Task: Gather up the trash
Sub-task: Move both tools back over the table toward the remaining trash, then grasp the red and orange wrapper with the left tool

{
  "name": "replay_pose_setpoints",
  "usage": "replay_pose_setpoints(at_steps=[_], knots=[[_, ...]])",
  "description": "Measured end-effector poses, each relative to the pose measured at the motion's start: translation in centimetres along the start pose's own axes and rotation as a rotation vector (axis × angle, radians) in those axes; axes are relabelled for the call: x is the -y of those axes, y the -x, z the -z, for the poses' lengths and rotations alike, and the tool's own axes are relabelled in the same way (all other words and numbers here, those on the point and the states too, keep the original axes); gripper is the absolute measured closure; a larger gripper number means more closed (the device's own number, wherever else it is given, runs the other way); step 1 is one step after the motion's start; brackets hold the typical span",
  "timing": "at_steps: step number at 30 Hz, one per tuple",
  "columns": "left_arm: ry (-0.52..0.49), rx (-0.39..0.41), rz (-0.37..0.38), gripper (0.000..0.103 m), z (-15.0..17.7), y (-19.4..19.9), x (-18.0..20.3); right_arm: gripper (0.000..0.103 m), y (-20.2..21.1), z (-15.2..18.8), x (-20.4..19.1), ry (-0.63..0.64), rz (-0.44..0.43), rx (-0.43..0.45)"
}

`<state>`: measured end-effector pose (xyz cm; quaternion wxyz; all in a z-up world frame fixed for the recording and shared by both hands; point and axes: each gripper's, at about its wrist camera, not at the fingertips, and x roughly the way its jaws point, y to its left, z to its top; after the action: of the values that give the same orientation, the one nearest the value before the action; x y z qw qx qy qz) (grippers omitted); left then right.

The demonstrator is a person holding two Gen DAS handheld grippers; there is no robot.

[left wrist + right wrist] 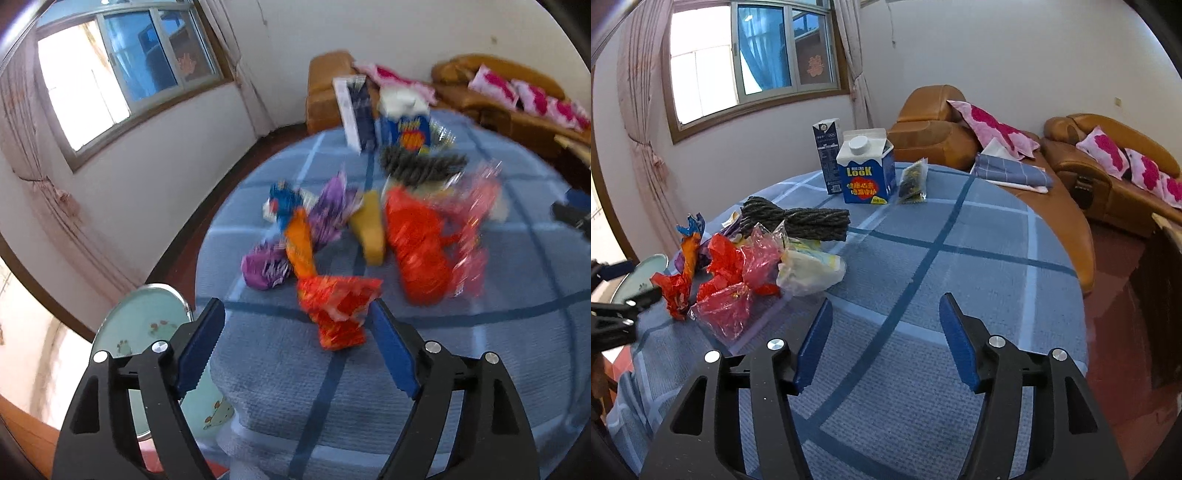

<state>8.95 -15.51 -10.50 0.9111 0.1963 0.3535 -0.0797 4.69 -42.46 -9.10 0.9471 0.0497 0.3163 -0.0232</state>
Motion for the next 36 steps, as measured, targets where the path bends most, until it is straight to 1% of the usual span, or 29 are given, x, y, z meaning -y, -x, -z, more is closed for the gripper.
replay_pose_setpoints(at_steps=[3, 6, 7, 9, 10, 12, 14, 15, 16, 17, 18, 22, 26, 28, 31, 33, 34, 36], knots=[[-0.042, -0.016, -0.065, 0.024, 0.9, -0.5, -1.5, 0.042, 0.0, 0.2, 0.2, -0.01, -0.005, 0.005], [-0.057, -0.033, -0.128, 0.024, 1.9, -0.5, -4.0, 0.042, -0.1, 0.4, 0.4, -0.02, -0.011, 0.006], [-0.056, -0.038, -0.151, 0.024, 2.1, -0.5, -4.8, 0.042, -0.1, 0.4, 0.3, -0.019, -0.011, 0.006], [-0.021, -0.054, -0.183, 0.023, 2.4, -0.7, -6.8, 0.042, -0.1, 0.4, 0.0, -0.012, -0.013, 0.008], [0.003, -0.06, -0.185, 0.023, 2.5, -0.5, -7.5, 0.042, 0.0, 0.4, -0.3, -0.006, -0.016, 0.01], [0.064, -0.051, -0.164, 0.023, 2.6, 0.4, -8.4, 0.042, 0.2, 0.2, -0.5, 0.001, -0.015, 0.02], [0.085, -0.029, -0.153, 0.023, 2.5, 1.3, -8.2, 0.042, 0.6, 0.1, -0.7, 0.004, -0.013, 0.034], [0.1, -0.009, -0.134, 0.019, 2.2, 2.1, -7.8, 0.041, 0.7, 0.1, -0.7, 0.005, -0.012, 0.037], [0.108, 0.003, -0.128, 0.012, 2.1, 2.4, -7.3, 0.04, 0.8, 0.1, -0.7, 0.005, -0.01, 0.04], [0.116, 0.021, -0.118, 0.008, 1.7, 3.0, -6.7, 0.04, 0.9, 0.1, -0.7, 0.003, -0.008, 0.042], [0.116, 0.037, -0.107, 0.006, 1.4, 3.3, -6.0, 0.04, 1.0, 0.1, -0.6, 0.001, -0.009, 0.043], [0.065, 0.032, -0.094, 0.006, 0.3, 1.9, -2.9, 0.04, 1.0, 0.1, -0.6, -0.006, -0.013, 0.042], [0.012, -0.024, -0.124, 0.006, 0.4, -1.0, -1.6, 0.04, 0.9, 0.2, -0.7, -0.007, -0.022, 0.038], [-0.017, -0.043, -0.136, 0.006, 0.9, -1.6, -1.9, 0.04, 0.9, 0.3, -0.7, -0.006, -0.025, 0.039], [-0.046, -0.058, -0.167, 0.006, 1.7, -1.8, -3.5, 0.04, 0.7, 0.4, -0.8, -0.007, -0.029, 0.037], [-0.069, -0.066, -0.205, 0.006, 2.2, -1.9, -5.0, 0.04, 0.6, 0.5, -1.2, -0.001, -0.035, 0.032], [-0.071, -0.069, -0.21, 0.006, 2.3, -1.8, -5.5, 0.04, 0.5, 0.5, -1.3, 0.003, -0.038, 0.03], [-0.045, -0.066, -0.18, 0.006, 2.3, -1.3, -6.9, 0.04, 0.4, 0.6, -1.8, 0.013, -0.042, 0.027]])
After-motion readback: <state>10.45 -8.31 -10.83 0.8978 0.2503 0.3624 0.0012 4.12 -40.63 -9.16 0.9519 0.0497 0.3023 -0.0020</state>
